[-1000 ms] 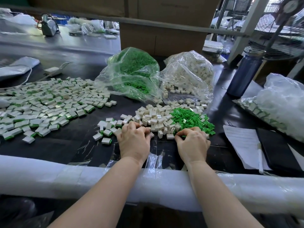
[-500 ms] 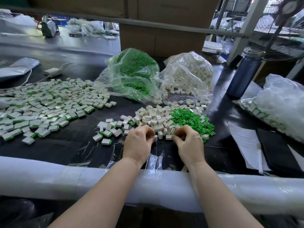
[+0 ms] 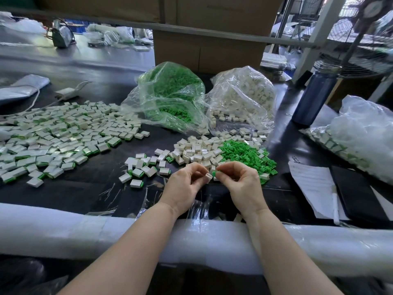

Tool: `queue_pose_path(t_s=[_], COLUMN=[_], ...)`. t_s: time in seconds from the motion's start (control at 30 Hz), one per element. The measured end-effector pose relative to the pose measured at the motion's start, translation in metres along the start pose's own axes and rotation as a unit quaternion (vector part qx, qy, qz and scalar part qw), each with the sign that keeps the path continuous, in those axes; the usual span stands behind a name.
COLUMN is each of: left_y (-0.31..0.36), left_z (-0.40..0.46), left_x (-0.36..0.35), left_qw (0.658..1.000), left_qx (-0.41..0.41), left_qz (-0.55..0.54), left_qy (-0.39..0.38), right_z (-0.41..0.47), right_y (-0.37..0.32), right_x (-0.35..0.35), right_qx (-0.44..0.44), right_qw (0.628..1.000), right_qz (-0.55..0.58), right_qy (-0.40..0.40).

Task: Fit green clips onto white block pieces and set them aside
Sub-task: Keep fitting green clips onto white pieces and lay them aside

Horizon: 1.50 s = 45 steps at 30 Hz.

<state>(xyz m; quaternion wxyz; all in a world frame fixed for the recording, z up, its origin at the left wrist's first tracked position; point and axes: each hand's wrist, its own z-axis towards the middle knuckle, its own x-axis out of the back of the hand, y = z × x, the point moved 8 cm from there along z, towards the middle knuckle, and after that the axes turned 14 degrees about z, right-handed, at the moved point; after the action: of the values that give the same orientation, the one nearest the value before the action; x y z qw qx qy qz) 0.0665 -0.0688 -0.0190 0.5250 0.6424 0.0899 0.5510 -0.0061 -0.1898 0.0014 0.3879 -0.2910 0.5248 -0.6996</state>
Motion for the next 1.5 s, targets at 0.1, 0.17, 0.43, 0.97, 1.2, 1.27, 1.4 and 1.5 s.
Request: queue_pose_path(t_s=[0.1,0.17,0.43,0.97,1.2,1.27,1.4,1.5], left_y=[-0.002,-0.003,-0.003,-0.002,-0.001,-0.001,0.002,0.0], left_z=[0.0,0.0,0.0,0.001,0.0,0.0,-0.001,-0.002], left_x=[-0.001,-0.002,-0.002,0.0,0.0,0.0,0.0,0.0], left_qw=[1.0,1.0,1.0,0.997,0.997,0.997,0.997,0.998], left_qx=[0.004,0.005,0.0,0.007,0.011,0.009,-0.002,-0.005], left_qz=[0.007,0.009,0.013,-0.075,-0.078,-0.077,-0.073,-0.056], left_qy=[-0.001,-0.005,-0.006,-0.007,-0.019,-0.014,-0.009,-0.01], right_z=[0.0,0.0,0.0,-0.002,-0.001,-0.001,0.001,0.0], right_y=[-0.001,-0.001,0.002,0.009,0.012,0.013,0.018,0.02], right_x=[0.001,0.0,-0.003,-0.01,-0.011,-0.01,-0.004,-0.001], right_qx=[0.004,0.005,0.003,-0.053,-0.059,-0.062,-0.079,-0.088], right_qw=[1.0,1.0,0.999,0.998,0.997,0.997,0.995,0.993], right_qz=[0.002,0.001,-0.038,0.012,0.008,0.016,0.058,0.071], right_qy=[0.003,0.001,-0.012,-0.036,-0.047,-0.04,0.003,0.011])
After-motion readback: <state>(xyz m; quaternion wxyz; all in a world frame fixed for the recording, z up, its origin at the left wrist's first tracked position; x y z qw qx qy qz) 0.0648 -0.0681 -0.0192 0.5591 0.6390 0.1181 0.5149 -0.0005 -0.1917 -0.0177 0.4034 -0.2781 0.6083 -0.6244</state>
